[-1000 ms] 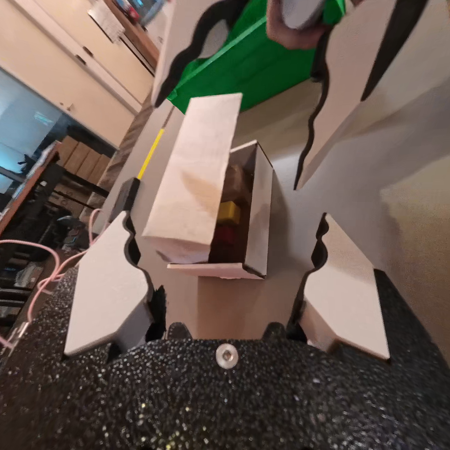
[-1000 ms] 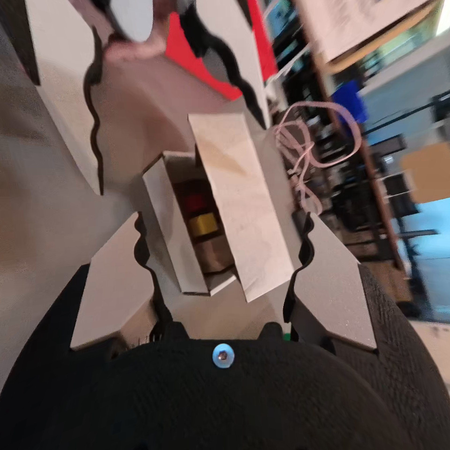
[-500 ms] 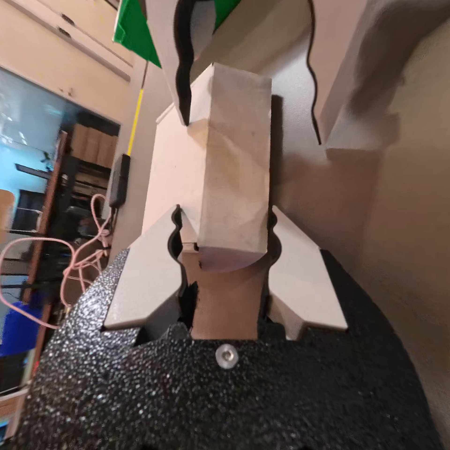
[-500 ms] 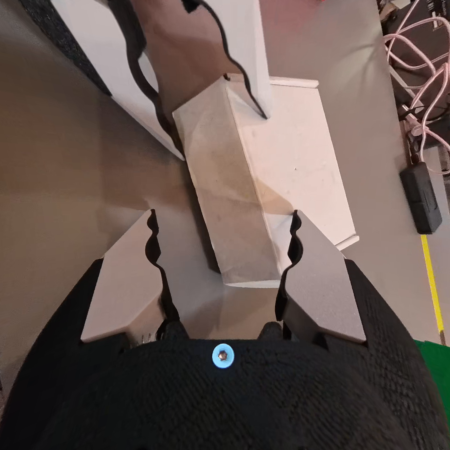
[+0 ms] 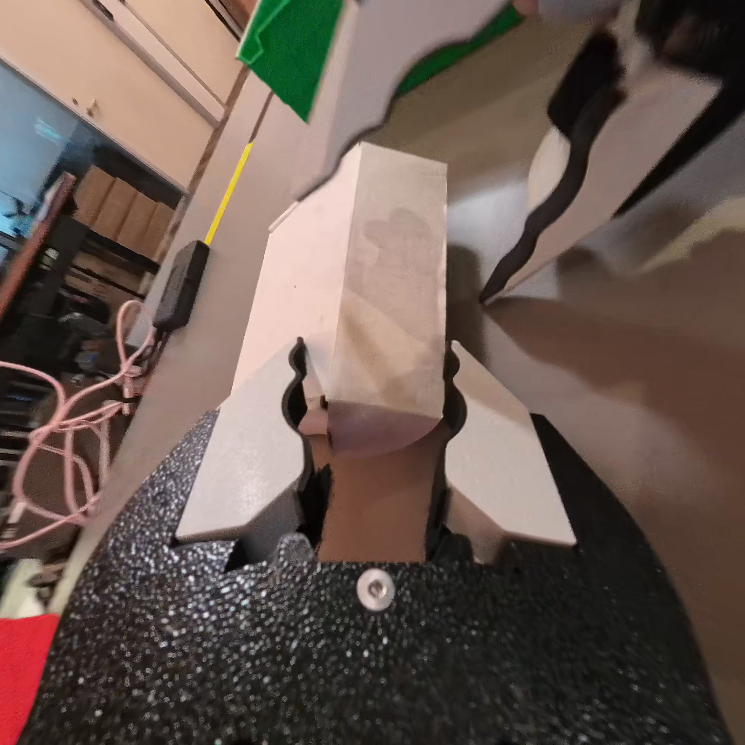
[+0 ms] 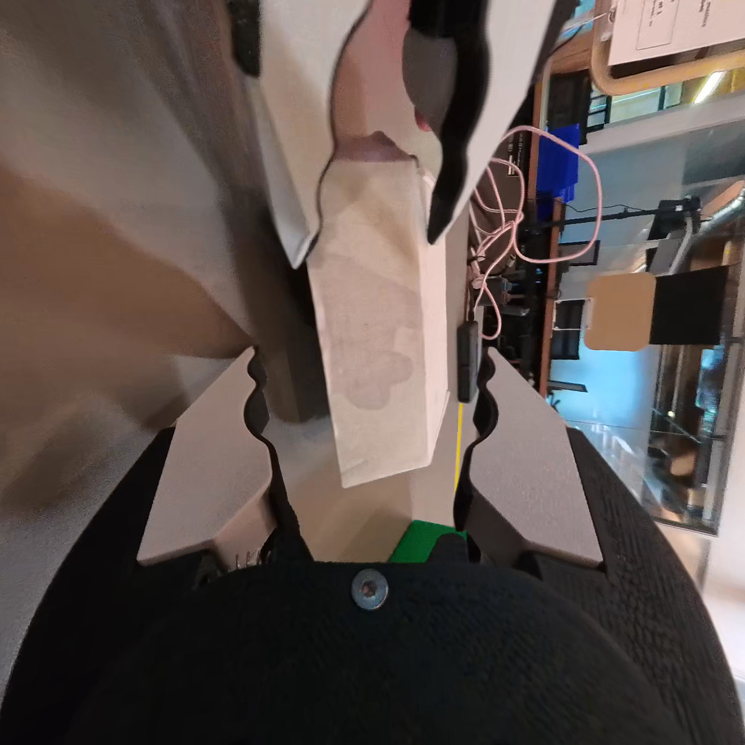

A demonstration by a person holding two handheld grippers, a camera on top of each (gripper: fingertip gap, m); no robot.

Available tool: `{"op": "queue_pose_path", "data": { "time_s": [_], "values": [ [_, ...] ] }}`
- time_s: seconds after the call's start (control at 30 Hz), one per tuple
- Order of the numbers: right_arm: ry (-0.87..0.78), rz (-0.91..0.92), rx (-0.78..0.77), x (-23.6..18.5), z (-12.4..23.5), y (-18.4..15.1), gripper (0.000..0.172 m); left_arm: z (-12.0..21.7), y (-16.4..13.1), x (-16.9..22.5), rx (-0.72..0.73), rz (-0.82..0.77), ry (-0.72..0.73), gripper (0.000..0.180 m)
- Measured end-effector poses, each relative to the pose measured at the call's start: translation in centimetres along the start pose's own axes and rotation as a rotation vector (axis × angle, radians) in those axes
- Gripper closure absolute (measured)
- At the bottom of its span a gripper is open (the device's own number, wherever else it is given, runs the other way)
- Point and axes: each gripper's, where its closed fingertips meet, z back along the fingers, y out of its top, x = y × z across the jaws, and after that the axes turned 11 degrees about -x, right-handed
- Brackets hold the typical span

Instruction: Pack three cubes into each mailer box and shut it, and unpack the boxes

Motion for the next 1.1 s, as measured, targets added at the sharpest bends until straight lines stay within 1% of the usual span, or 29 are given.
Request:
{"op": "queue_pose_path", "data": {
  "time_s": [0.17, 0.27, 0.3, 0.37, 0.4, 0.43, 0.47, 0.5, 0.57, 0.6, 0.7, 0.77, 0.83, 0.9, 0.97, 1.03, 1.07, 1.1],
  "values": [
    [-0.051, 0.091, -0.078, 1.7, -2.8, -0.7, 0.067, 0.5, 1.1, -2.6, 0.083, 0.190, -0.173, 0.113],
    [-0.095, 0.143, -0.124, 2.7, -4.8, -1.1, 0.072, 0.8, 1.4, -3.3, 0.123, 0.256, -0.288, 0.112],
    [-0.127, 0.168, -0.150, 3.3, -5.3, -1.4, 0.076, 1.0, 1.5, -3.3, 0.144, 0.265, -0.322, 0.113],
    [-0.187, 0.213, -0.193, 4.3, -6.1, -1.8, 0.102, 1.5, 2.0, -3.5, 0.197, 0.276, -0.343, 0.120],
    [-0.178, 0.223, -0.196, 4.4, -6.2, -1.8, 0.104, 1.7, 2.1, -4.0, 0.223, 0.280, -0.310, 0.119],
    [-0.148, 0.207, -0.180, 4.4, -6.3, -1.7, 0.105, 2.0, 2.1, -4.7, 0.251, 0.278, -0.254, 0.105],
    [-0.106, 0.190, -0.152, 4.3, -6.2, -1.6, 0.106, 2.5, 2.1, -5.5, 0.285, 0.273, -0.199, 0.084],
    [-0.074, 0.178, -0.132, 4.4, -6.1, -1.6, 0.106, 3.1, 2.2, -6.4, 0.341, 0.284, -0.144, 0.074],
    [-0.012, 0.143, -0.115, 4.9, -5.9, -2.0, 0.107, 4.2, 2.2, -8.0, 0.460, 0.312, -0.066, 0.066],
    [0.024, 0.123, -0.105, 5.2, -5.8, -2.2, 0.107, 4.0, 1.8, -8.2, 0.466, 0.310, -0.049, 0.059],
    [0.150, 0.054, -0.059, 5.8, -5.4, -2.4, 0.107, 1.1, -0.3, -7.6, 0.316, 0.215, -0.030, 0.043],
    [0.236, 0.032, -0.021, 6.0, -5.1, -2.3, 0.107, -0.7, -0.6, -7.0, 0.259, 0.150, -0.026, 0.044],
    [0.316, 0.047, 0.013, 5.8, -4.7, -2.2, 0.108, -1.9, 0.1, -6.7, 0.278, 0.114, -0.020, 0.052],
    [0.386, 0.067, 0.031, 5.7, -4.3, -2.1, 0.108, -2.7, 1.4, -7.0, 0.340, 0.124, -0.009, 0.067],
    [0.438, 0.046, 0.036, 5.7, -4.2, -2.0, 0.107, -3.3, 2.4, -7.1, 0.389, 0.150, -0.020, 0.087],
    [0.445, -0.006, 0.030, 6.1, -4.6, -2.1, 0.107, -3.7, 2.6, -7.4, 0.407, 0.170, -0.015, 0.100],
    [0.410, -0.053, 0.023, 6.8, -5.0, -2.3, 0.100, -4.0, 2.3, -7.4, 0.394, 0.198, -0.038, 0.103],
    [0.384, -0.114, 0.019, 7.4, -5.2, -2.5, 0.087, -4.4, 1.9, -7.4, 0.373, 0.238, -0.064, 0.103]
  ]
}}
